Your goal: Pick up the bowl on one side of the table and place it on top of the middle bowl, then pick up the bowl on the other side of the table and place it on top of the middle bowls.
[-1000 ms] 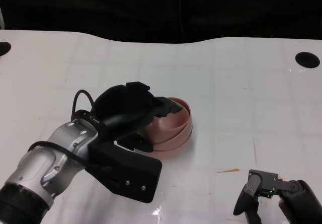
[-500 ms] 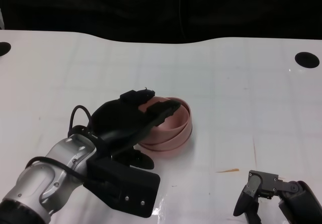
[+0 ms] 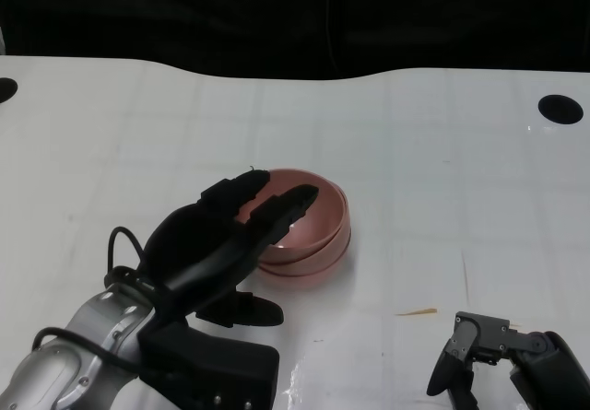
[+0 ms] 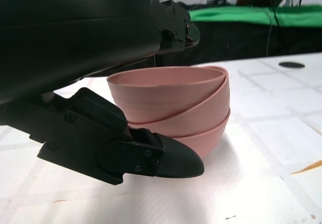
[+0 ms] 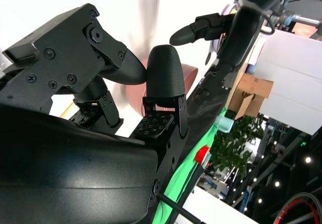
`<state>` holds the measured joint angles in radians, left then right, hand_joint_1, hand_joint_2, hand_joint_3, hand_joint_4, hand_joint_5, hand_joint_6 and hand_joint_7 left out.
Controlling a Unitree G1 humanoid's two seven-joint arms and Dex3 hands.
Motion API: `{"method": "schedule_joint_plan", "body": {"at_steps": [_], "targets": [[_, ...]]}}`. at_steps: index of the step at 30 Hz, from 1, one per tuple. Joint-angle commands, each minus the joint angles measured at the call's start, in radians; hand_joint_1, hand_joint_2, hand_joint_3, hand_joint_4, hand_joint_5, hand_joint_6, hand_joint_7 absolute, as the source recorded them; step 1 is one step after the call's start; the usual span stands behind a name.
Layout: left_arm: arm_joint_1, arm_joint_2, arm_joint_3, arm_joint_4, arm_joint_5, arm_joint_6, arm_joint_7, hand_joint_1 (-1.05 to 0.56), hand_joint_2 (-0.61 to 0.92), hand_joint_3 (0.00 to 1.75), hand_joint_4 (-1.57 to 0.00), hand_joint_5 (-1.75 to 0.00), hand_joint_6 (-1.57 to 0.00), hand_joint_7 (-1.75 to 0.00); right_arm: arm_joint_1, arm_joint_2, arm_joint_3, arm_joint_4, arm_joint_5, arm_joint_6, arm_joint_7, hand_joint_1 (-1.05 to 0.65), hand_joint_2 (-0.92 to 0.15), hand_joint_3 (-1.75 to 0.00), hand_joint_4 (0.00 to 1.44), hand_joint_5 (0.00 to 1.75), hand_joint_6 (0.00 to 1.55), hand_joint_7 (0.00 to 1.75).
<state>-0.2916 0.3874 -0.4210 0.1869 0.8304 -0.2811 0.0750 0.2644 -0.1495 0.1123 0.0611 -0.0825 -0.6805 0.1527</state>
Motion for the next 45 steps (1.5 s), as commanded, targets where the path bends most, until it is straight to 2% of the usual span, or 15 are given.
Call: {"method": "schedule_joint_plan", "body": {"at_steps": [1,12,18,20,25,28,29,31,45], "targets": [[0.03,0.024,0.027,-0.037,-0.008,-0.012,0.034,-0.82,0.92,0.32,0.0,0.0,0.0,0.0,0.005,-0.004,-0.004,-0.01,0.018,0.011,0.005,-0.21,-0.49,-1.25,0.88,1.75,0.8,1.4],[0.152,0.056,0.091,-0.126,-0.016,-0.067,0.14,-0.79,0.92,0.31,0.0,0.0,0.0,0.0,0.003,-0.004,-0.008,-0.01,0.019,0.013,0.009,-0.21,-0.51,-1.22,0.87,1.75,0.8,1.41],[0.169,0.054,0.106,-0.133,-0.016,-0.082,0.151,-0.78,0.92,0.29,0.0,0.0,0.0,0.0,0.003,-0.004,-0.007,-0.01,0.019,0.013,0.01,-0.21,-0.52,-1.21,0.87,1.75,0.8,1.41],[0.231,0.069,0.136,-0.168,-0.035,-0.114,0.188,-0.77,0.92,0.29,0.0,0.0,0.0,0.0,0.001,-0.002,-0.006,-0.007,0.022,0.012,0.011,-0.21,-0.52,-1.21,0.87,1.75,0.8,1.41],[0.295,0.065,0.18,-0.168,-0.058,-0.195,0.272,-0.7,0.92,0.24,-0.11,-0.06,-0.1,-0.05,-0.001,-0.001,-0.008,-0.006,0.016,0.011,0.008,-0.21,-0.53,-1.2,0.88,1.75,0.8,1.4],[0.298,0.062,0.188,-0.161,-0.057,-0.211,0.28,-0.69,0.92,0.23,-0.12,-0.07,-0.12,-0.05,-0.001,-0.001,-0.008,-0.006,0.015,0.011,0.008,-0.21,-0.53,-1.2,0.88,1.75,0.8,1.4],[0.321,0.06,0.199,-0.157,-0.062,-0.239,0.318,-0.69,0.92,0.23,-0.12,-0.08,-0.12,-0.05,0.0,-0.001,-0.007,-0.007,0.017,0.013,0.01,-0.21,-0.53,-1.2,0.88,1.75,0.8,1.4],[0.354,0.058,0.217,-0.148,-0.07,-0.283,0.373,-0.62,0.92,0.25,-0.25,-0.15,-0.21,-0.09,0.001,-0.002,-0.006,-0.009,0.02,0.017,0.012,-0.21,-0.53,-1.2,0.88,1.75,0.8,1.4],[0.36,0.049,0.234,-0.129,-0.06,-0.321,0.396,-0.59,0.92,0.25,-0.28,-0.2,-0.25,-0.08,0.001,-0.002,-0.006,-0.01,0.02,0.019,0.013,-0.21,-0.54,-1.17,0.88,1.75,0.8,1.4]]}}
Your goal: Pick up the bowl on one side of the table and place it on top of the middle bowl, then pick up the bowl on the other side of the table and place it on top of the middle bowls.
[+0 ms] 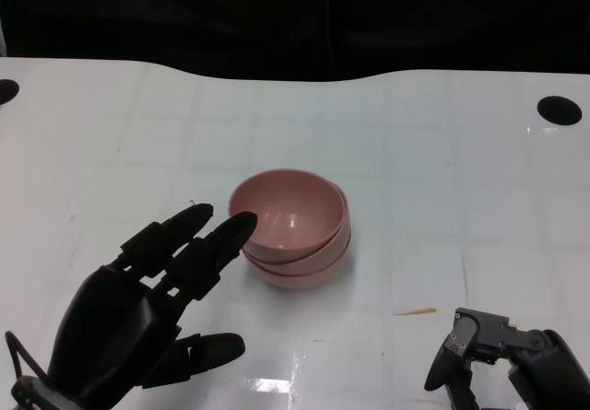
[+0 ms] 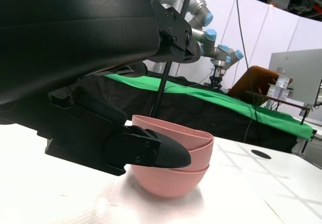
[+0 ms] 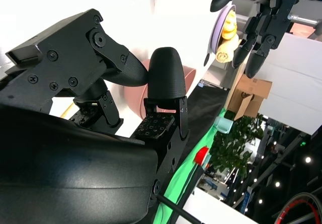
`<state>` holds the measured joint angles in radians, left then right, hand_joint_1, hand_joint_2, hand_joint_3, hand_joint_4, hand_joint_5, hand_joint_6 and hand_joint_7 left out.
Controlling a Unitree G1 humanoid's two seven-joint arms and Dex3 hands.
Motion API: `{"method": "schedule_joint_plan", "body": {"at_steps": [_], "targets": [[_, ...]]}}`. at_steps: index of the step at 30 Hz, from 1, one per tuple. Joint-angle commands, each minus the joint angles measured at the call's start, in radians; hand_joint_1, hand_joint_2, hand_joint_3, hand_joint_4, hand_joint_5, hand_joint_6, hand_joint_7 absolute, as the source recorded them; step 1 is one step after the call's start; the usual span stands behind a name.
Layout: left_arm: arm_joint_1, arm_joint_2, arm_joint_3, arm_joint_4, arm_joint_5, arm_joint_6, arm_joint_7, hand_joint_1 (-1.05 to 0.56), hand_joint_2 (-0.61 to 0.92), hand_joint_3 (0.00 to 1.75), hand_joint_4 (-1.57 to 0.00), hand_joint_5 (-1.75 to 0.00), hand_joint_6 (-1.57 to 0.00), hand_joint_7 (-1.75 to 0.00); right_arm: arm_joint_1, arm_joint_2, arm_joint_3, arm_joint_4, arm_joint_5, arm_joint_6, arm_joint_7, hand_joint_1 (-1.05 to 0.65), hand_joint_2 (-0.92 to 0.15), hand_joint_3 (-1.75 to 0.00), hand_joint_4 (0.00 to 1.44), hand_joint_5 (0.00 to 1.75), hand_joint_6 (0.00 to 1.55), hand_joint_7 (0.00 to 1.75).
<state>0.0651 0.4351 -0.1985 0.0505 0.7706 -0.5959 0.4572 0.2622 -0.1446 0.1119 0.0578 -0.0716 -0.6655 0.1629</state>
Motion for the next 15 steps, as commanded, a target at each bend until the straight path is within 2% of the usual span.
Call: {"method": "schedule_joint_plan", "body": {"at_steps": [1,2,4,6,7,8,10,11,12,15], "targets": [[0.003,0.001,0.012,0.007,0.0,-0.007,0.014,-0.59,0.92,0.25,-0.28,-0.2,-0.25,-0.08,0.003,-0.007,-0.006,-0.007,0.009,0.004,0.003,-0.21,-0.55,-1.17,0.88,1.75,0.8,1.4],[0.054,-0.021,0.015,0.013,-0.13,-0.063,-0.004,-0.59,0.92,0.25,-0.28,-0.2,-0.25,-0.08,0.003,-0.005,-0.005,-0.008,0.009,0.005,0.002,-0.21,-0.55,-1.17,0.88,1.75,0.8,1.4],[0.123,-0.056,0.016,0.018,-0.326,-0.138,-0.039,-0.43,0.92,0.24,-0.58,-0.38,-0.59,-0.25,0.002,-0.004,-0.004,-0.007,0.008,0.003,0.002,-0.21,-0.55,-1.17,0.88,1.75,0.8,1.4],[0.148,-0.081,0.017,0.02,-0.429,-0.171,-0.076,-0.39,0.92,0.24,-0.64,-0.43,-0.66,-0.29,0.002,-0.003,-0.003,-0.007,0.008,0.006,0.002,-0.21,-0.55,-1.17,0.88,1.75,0.8,1.4],[0.154,-0.093,0.018,0.02,-0.47,-0.181,-0.096,-0.35,0.92,0.24,-0.69,-0.53,-0.72,-0.34,0.002,-0.002,-0.003,-0.008,0.009,0.008,0.002,-0.21,-0.55,-1.17,0.88,1.75,0.8,1.4],[0.159,-0.104,0.021,0.02,-0.5,-0.189,-0.116,-0.33,0.92,0.23,-0.68,-0.66,-0.75,-0.39,0.003,-0.002,-0.003,-0.009,0.009,0.01,0.002,-0.22,-0.55,-1.17,0.88,1.75,0.8,1.4],[0.17,-0.126,0.028,0.019,-0.547,-0.195,-0.153,-0.31,0.92,0.23,-0.67,-0.73,-0.77,-0.42,0.003,-0.002,-0.004,-0.01,0.007,0.011,0.001,-0.22,-0.55,-1.17,0.88,1.75,0.8,1.4],[0.175,-0.137,0.03,0.017,-0.57,-0.196,-0.17,-0.3,0.92,0.25,-0.66,-0.9,-0.78,-0.51,0.003,-0.002,-0.004,-0.01,0.006,0.012,0.0,-0.22,-0.55,-1.17,0.88,1.75,0.8,1.4],[0.179,-0.148,0.034,0.016,-0.585,-0.198,-0.186,-0.3,0.92,0.26,-0.65,-0.97,-0.78,-0.55,0.003,-0.002,-0.004,-0.01,0.005,0.012,0.0,-0.22,-0.55,-1.17,0.88,1.75,0.8,1.4],[0.184,-0.169,0.053,0.016,-0.599,-0.201,-0.223,-0.29,0.92,0.27,-0.63,-1.04,-0.77,-0.59,0.003,-0.002,-0.005,-0.01,0.005,0.012,-0.001,-0.22,-0.55,-1.17,0.88,1.75,0.8,1.4]]}}
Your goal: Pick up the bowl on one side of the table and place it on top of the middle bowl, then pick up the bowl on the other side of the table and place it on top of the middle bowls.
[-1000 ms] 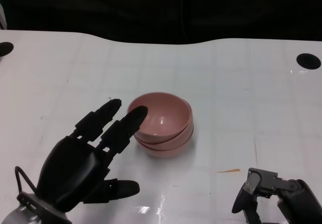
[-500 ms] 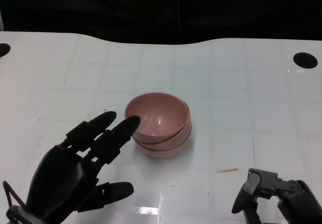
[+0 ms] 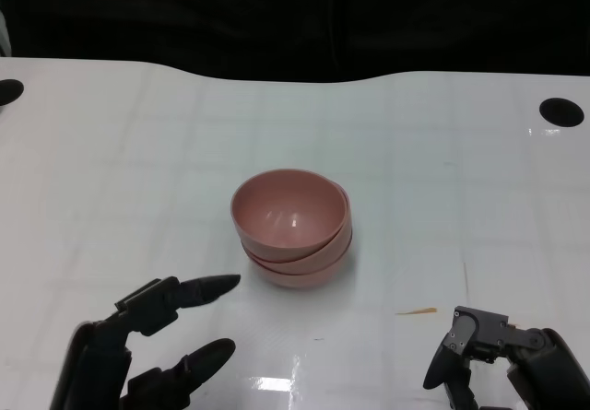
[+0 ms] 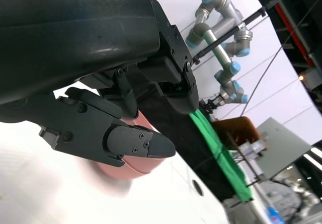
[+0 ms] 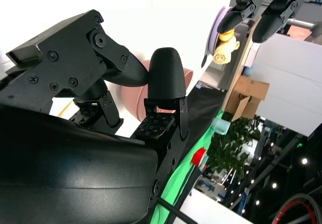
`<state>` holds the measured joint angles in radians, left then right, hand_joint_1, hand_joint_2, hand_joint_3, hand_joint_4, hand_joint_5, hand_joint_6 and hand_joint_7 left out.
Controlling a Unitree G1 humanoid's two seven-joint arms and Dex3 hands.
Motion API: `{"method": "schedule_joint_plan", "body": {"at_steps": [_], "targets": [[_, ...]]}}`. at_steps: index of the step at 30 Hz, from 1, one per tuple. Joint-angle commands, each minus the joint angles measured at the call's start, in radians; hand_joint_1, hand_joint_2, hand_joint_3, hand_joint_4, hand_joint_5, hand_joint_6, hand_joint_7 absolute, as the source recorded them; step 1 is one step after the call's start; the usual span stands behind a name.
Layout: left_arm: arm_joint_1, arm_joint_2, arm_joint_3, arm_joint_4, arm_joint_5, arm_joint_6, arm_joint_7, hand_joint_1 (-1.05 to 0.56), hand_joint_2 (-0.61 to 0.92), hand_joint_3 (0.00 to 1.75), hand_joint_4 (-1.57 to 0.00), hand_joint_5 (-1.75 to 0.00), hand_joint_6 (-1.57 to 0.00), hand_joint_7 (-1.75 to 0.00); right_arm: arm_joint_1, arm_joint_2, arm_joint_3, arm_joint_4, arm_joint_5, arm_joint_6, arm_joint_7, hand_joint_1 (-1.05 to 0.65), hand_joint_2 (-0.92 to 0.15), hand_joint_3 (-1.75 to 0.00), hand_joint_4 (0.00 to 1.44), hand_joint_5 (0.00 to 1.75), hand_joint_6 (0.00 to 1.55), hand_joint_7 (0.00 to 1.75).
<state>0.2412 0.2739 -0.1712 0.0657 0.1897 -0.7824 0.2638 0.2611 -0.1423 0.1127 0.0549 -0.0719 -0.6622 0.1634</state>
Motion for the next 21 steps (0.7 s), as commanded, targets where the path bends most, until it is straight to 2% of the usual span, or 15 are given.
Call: {"method": "schedule_joint_plan", "body": {"at_steps": [1,2,4,6,8,11,14,21], "targets": [[0.008,-0.015,0.032,0.0,-0.019,-0.015,-0.04,-0.29,0.92,0.27,-0.63,-1.04,-0.77,-0.6,0.004,-0.004,-0.005,-0.008,0.005,0.009,-0.001,-0.22,-0.55,-1.17,0.88,1.75,0.8,1.4],[0.025,-0.034,0.032,-0.019,-0.054,-0.004,-0.052,-0.28,0.92,0.27,-0.63,-1.08,-0.77,-0.63,0.003,-0.003,-0.005,-0.004,0.007,0.004,-0.001,-0.22,-0.55,-1.17,0.88,1.75,0.8,1.4],[0.058,-0.064,0.029,-0.061,-0.138,0.015,-0.086,-0.22,0.92,0.29,-0.59,-1.27,-0.69,-0.93,0.0,-0.002,-0.005,0.0,0.011,0.0,0.001,-0.22,-0.55,-1.17,0.88,1.75,0.8,1.4],[0.08,-0.079,0.037,-0.091,-0.189,0.027,-0.118,-0.2,0.92,0.3,-0.58,-1.34,-0.66,-1.03,0.001,-0.003,-0.004,-0.002,0.014,0.005,0.003,-0.22,-0.55,-1.18,0.88,1.75,0.8,1.4],[0.093,-0.091,0.051,-0.103,-0.21,0.027,-0.142,-0.17,0.92,0.31,-0.6,-1.37,-0.65,-1.08,0.001,-0.003,-0.005,-0.004,0.011,0.006,0.002,-0.22,-0.56,-1.18,0.88,1.75,0.8,1.4],[0.106,-0.11,0.069,-0.113,-0.226,0.023,-0.17,-0.15,0.81,0.54,-0.63,-1.39,-0.66,-1.13,0.002,-0.003,-0.006,-0.006,0.005,0.007,-0.001,-0.22,-0.55,-1.18,0.88,1.75,0.8,1.4],[0.115,-0.13,0.084,-0.112,-0.234,0.014,-0.195,-0.16,0.77,0.61,-0.68,-1.43,-0.68,-1.18,0.002,-0.004,-0.004,-0.005,0.014,0.004,0.005,-0.21,-0.55,-1.18,0.88,1.75,0.8,1.41],[0.119,-0.163,0.111,-0.115,-0.236,0.016,-0.238,-0.16,0.75,0.66,-0.69,-1.46,-0.68,-1.21,0.002,-0.003,-0.004,-0.005,0.016,0.004,0.008,-0.21,-0.56,-1.18,0.87,1.75,0.8,1.41]]}}
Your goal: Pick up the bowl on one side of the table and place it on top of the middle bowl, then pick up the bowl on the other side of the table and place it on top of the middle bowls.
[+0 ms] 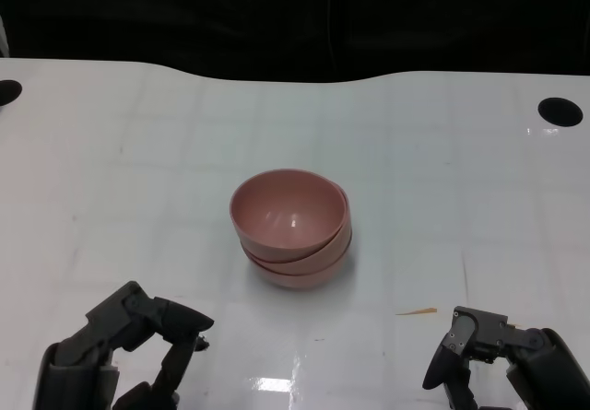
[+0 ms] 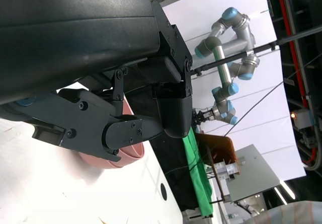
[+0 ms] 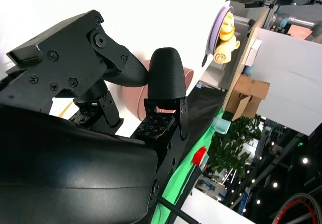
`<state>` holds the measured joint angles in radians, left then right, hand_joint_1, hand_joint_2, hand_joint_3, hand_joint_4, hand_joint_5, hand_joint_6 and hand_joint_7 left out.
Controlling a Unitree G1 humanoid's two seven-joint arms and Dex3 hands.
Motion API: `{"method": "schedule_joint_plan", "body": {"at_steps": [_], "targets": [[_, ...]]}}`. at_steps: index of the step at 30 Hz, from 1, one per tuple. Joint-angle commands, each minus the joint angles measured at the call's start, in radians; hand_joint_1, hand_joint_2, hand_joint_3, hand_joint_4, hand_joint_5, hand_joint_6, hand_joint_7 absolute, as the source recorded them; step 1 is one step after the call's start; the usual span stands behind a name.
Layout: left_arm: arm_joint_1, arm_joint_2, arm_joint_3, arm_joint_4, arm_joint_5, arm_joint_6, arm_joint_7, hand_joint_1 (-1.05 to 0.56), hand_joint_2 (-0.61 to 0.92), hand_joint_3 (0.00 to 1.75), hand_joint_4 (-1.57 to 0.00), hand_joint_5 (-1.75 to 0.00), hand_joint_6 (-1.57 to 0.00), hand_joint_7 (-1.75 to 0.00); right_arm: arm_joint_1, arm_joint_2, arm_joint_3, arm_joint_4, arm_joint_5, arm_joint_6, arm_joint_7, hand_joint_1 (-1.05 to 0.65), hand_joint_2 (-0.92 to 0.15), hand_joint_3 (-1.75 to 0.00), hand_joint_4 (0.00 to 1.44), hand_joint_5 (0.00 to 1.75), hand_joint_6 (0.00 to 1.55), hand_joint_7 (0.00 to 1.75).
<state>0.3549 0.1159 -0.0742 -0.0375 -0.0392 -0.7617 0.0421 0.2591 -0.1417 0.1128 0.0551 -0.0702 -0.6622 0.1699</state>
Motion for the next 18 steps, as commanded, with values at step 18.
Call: {"method": "schedule_joint_plan", "body": {"at_steps": [18], "targets": [[0.017,-0.071,0.03,-0.043,-0.077,0.126,-0.094,-0.13,0.56,1.1,-0.75,-1.67,-0.72,-1.45,0.008,0.002,-0.006,-0.006,0.012,0.008,0.001,-0.22,-0.55,-1.19,0.89,1.75,0.8,1.41]]}}
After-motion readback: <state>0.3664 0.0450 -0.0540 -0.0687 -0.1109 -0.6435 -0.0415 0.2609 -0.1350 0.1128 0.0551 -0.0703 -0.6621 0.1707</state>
